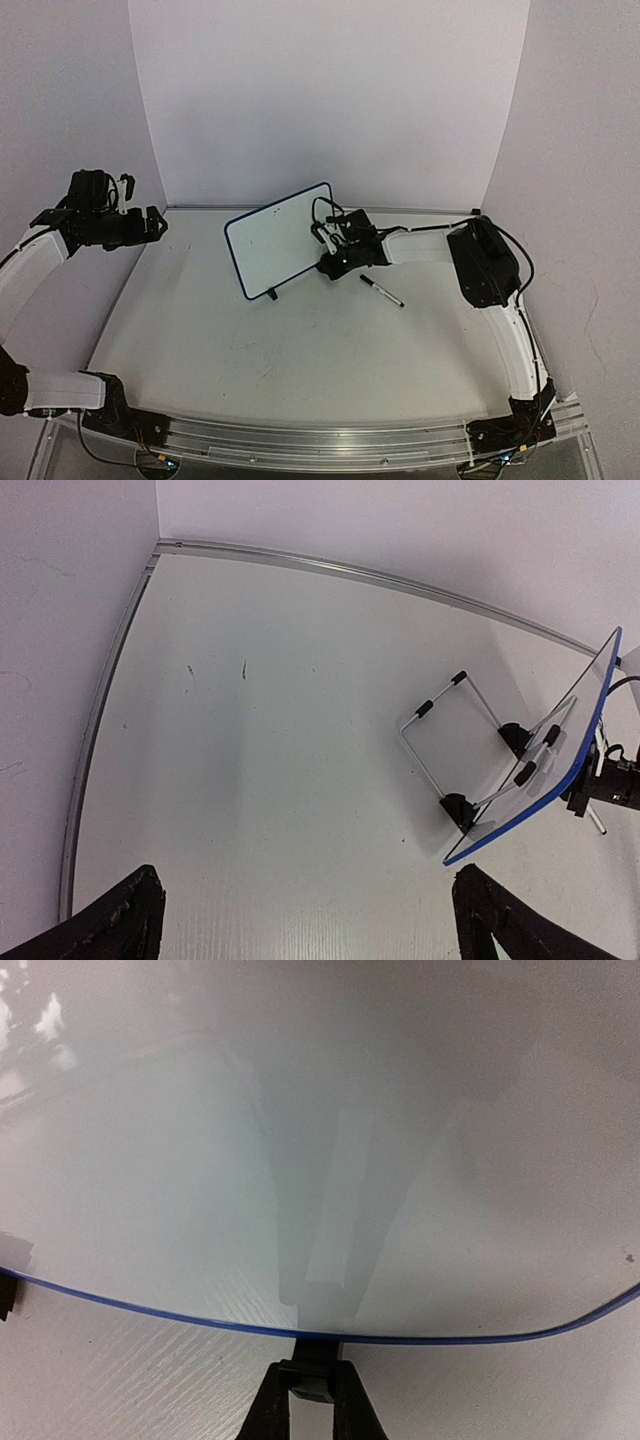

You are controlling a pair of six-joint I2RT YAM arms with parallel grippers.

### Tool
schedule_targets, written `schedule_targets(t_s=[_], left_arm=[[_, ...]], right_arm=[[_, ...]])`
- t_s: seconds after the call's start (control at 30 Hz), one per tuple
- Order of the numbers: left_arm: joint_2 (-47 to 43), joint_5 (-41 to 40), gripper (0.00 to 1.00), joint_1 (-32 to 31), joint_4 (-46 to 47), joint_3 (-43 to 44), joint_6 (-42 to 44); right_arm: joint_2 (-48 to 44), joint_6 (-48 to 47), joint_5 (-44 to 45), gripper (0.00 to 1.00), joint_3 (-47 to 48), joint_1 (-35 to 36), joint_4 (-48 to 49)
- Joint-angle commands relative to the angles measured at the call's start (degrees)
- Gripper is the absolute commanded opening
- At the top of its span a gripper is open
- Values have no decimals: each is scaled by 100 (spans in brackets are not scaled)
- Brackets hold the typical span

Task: Write a sentence on the whiteboard
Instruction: Move the whiteboard stand to the center of the board.

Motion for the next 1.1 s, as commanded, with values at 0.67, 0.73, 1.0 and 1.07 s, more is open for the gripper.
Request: schedule_targets(t_s=[0.67,0.73,1.0,1.07], left_arm=[[-107,50,99,30,130,3,-32],[-110,53,99,32,136,0,-40],[-97,63,100,31,138,-14,-45],[-89,73,99,29,137,-18,-49]], right_arm=[[-853,1083,2249,0,-1066,450,399],[-976,1198,2320,0,-1208,478,399],[-1431,1611,2344,0,-1881,636,384],[-1540,1710,2366,0,-2029,682,359]])
